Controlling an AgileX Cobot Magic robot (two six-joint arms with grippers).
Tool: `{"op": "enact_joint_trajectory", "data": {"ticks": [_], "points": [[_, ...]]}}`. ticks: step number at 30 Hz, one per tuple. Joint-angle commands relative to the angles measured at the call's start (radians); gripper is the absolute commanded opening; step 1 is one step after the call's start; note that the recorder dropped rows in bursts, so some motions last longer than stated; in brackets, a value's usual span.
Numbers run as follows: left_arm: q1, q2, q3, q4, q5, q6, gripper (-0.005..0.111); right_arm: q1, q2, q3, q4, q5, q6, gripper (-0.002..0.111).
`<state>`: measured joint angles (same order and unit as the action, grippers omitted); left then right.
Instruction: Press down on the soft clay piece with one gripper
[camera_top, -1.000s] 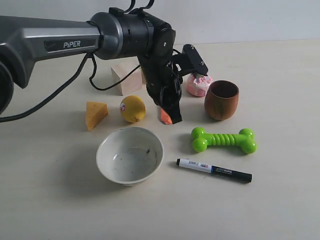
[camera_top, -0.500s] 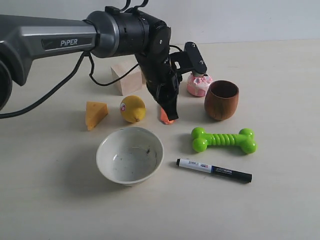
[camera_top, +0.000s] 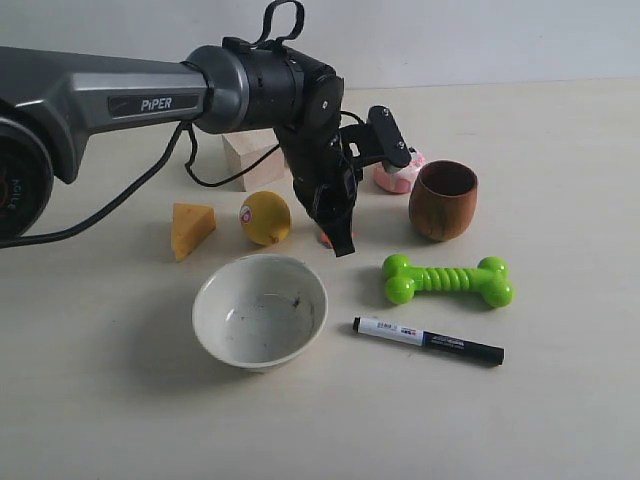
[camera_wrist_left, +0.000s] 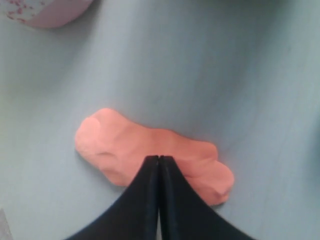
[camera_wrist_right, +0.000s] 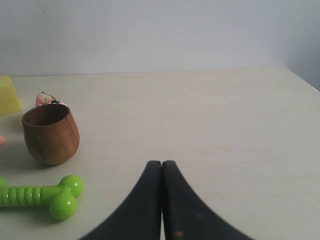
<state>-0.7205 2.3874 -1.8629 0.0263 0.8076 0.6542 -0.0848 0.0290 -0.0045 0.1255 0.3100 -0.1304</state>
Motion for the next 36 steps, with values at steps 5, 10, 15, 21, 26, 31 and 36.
{"op": "enact_joint_trajectory", "data": {"ticks": [5,10,15,21,26,31,36], "points": [[0.002,0.049,-0.002,-0.011,0.012,0.0,0.0,0.001,-0.005,0.005,0.001,-0.005,0.001,0.0],[0.002,0.075,-0.002,-0.026,0.027,0.0,0.0,0.001,-0.005,0.005,0.001,-0.009,0.001,0.0],[0.002,0.097,-0.002,-0.047,0.035,0.0,0.0,0.001,-0.005,0.005,0.001,-0.009,0.001,0.0],[0.002,0.102,-0.002,-0.048,0.036,0.0,0.0,0.001,-0.005,0.005,0.001,-0.009,0.001,0.0],[0.002,0.102,0.002,-0.056,0.031,0.002,0.0,0.001,-0.005,0.005,0.001,-0.009,0.001,0.0],[0.002,0.12,0.002,-0.063,0.032,0.002,0.0,0.001,-0.005,0.005,0.001,-0.009,0.001,0.0],[0.002,0.125,0.002,-0.065,0.028,0.002,0.0,0.001,-0.005,0.005,0.001,-0.009,0.001,0.0]]}}
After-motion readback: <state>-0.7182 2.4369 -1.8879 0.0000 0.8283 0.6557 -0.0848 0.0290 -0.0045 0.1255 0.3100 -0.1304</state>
